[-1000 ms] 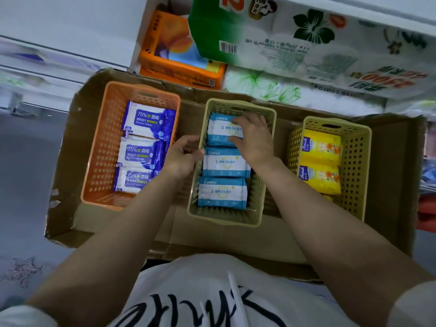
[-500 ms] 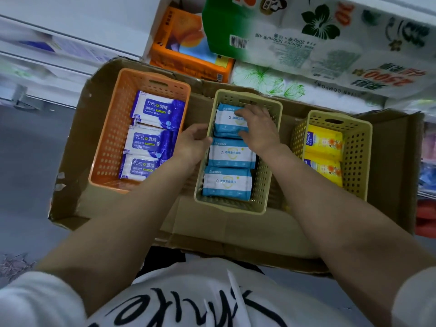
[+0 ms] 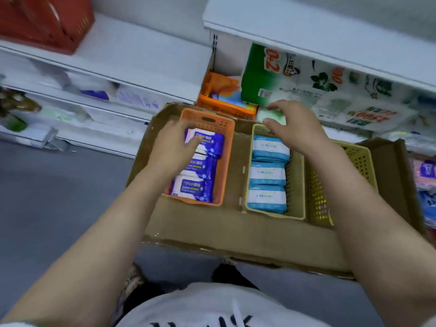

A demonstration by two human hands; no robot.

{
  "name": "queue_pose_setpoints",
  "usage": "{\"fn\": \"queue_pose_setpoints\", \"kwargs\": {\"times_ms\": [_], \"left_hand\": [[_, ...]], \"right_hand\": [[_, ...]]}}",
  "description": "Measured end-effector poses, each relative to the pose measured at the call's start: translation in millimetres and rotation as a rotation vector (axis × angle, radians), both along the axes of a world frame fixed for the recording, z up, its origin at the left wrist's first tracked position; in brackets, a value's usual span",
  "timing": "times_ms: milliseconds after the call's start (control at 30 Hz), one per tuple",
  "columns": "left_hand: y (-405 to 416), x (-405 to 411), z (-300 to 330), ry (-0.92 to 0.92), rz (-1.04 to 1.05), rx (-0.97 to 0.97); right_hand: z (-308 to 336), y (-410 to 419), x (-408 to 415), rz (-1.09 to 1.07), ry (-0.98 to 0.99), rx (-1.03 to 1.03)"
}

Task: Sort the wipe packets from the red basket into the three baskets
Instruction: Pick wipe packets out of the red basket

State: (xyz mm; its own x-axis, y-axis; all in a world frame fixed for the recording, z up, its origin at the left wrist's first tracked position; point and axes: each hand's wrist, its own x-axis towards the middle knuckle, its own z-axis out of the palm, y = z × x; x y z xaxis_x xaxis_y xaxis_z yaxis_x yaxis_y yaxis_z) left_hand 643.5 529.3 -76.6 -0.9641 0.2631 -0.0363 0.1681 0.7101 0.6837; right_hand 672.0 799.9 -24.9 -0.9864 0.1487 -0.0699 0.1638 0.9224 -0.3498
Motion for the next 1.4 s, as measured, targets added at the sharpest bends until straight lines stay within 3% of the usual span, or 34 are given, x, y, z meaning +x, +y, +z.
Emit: {"fn": "queue_pose_setpoints", "kwargs": {"times_ms": [200,367,567,1067,1267,1400], "left_hand": [[-174.0,-5.2,35.8,0.272,-0.055,-0.106],[-289.4,-27.5,63.4,0.299,-0.008,-0.14],[-365.3,-80.4,75.6,0.33,0.0,-0.111],[-476.7,-374.8,101.0,0.381,0.022,-0.19],[-504.4,-476.6,93.5,0.311,0.075,-0.214],[-510.5,-543.7,77.7,0.212,0.019,-0.248]], "right_hand": [[25.3,-162.4,25.4,0.017,0.277,-0.002],[29.3,-279.2,2.6,0.054,0.265,-0.041],[39.5,-367.2,-48.3,0.055,0.265,-0.096],[63.2,-489.8,-360.3,0.086,0.347,-0.154],[57.1,-518.8,-471.8,0.11,0.257,-0.179],[43.9,-539.7,-537.6,0.092,0.08,-0.18]]}}
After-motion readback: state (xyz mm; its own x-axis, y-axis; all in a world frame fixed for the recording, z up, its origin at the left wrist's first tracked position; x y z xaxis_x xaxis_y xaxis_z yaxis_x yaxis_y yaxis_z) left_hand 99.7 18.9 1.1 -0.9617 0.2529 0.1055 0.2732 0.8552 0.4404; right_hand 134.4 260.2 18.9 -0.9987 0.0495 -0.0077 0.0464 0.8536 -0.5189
